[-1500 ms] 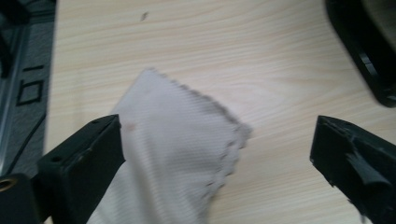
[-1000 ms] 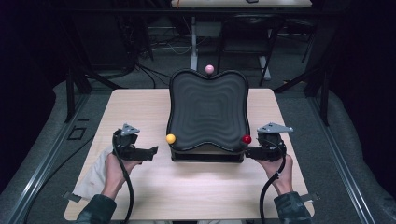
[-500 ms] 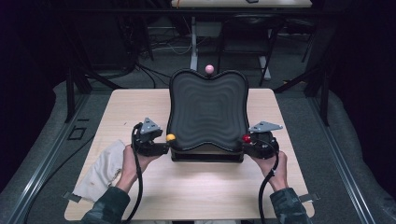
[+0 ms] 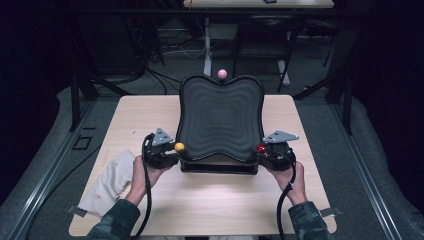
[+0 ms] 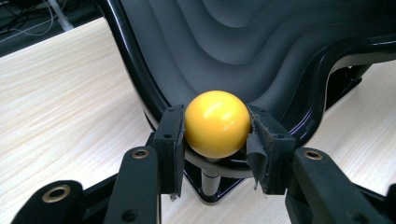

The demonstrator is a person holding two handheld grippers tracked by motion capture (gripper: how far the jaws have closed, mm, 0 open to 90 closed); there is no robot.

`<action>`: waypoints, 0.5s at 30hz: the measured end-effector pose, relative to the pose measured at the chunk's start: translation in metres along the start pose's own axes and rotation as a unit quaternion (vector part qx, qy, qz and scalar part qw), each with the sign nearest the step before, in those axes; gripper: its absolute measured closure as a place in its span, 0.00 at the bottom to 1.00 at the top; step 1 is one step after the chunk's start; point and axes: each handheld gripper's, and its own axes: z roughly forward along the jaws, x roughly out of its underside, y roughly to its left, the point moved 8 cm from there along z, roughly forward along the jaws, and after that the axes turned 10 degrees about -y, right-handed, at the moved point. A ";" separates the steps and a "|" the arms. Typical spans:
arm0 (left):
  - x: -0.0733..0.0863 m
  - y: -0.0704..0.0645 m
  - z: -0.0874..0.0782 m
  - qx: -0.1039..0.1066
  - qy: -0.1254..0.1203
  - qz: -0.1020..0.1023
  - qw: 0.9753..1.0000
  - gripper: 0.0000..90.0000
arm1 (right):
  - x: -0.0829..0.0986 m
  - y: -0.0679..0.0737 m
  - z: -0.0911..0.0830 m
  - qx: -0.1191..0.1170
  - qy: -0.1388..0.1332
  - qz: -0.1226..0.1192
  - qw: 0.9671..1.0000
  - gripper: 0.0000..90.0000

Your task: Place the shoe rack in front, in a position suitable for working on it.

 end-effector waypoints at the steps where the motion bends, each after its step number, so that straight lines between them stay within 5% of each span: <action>1: 0.002 0.001 -0.004 -0.002 0.000 -0.001 1.000 0.66 | 0.000 0.004 0.000 -0.002 0.001 -0.001 1.000 0.67; 15: 0.020 0.011 -0.038 -0.014 0.002 -0.004 1.000 0.67 | -0.005 0.036 0.003 -0.031 -0.006 -0.013 0.999 0.67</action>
